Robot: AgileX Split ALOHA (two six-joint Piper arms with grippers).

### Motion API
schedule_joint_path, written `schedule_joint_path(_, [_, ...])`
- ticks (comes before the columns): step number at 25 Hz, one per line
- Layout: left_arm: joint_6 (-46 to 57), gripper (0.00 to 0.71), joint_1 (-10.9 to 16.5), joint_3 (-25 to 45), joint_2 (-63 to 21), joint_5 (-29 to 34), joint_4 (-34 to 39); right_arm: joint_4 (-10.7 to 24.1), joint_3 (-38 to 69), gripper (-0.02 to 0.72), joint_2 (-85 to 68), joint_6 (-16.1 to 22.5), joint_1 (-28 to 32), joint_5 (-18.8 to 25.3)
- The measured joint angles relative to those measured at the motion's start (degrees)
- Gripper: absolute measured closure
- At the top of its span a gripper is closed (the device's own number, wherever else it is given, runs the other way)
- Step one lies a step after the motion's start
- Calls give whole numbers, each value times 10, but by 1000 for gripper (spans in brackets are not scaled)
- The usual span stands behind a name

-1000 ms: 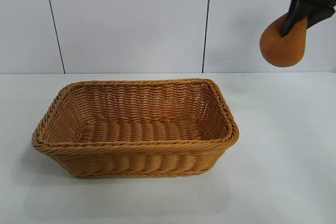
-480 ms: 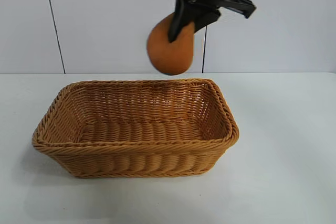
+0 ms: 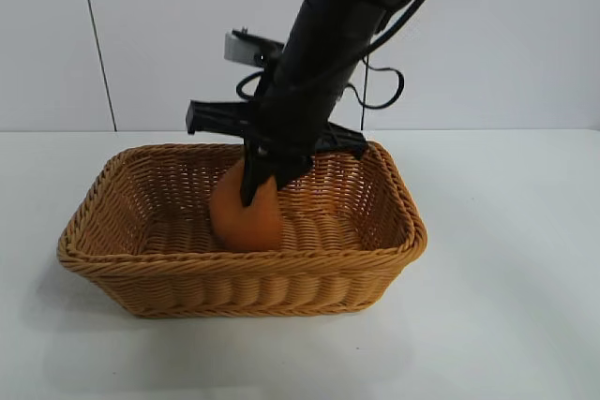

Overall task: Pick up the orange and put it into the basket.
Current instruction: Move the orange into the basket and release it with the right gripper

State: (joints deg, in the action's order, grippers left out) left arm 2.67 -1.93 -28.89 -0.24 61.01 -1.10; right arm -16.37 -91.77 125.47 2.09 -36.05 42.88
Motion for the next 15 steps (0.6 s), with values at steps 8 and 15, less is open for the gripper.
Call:
schedule_joint_path(8, [0,80,0,0,0,1,0,2,-14,177,-2,1,0,16])
schedule_joint_path(15, [0,80,0,0,0,1,0,42,-101,81,-28,13,-1,141])
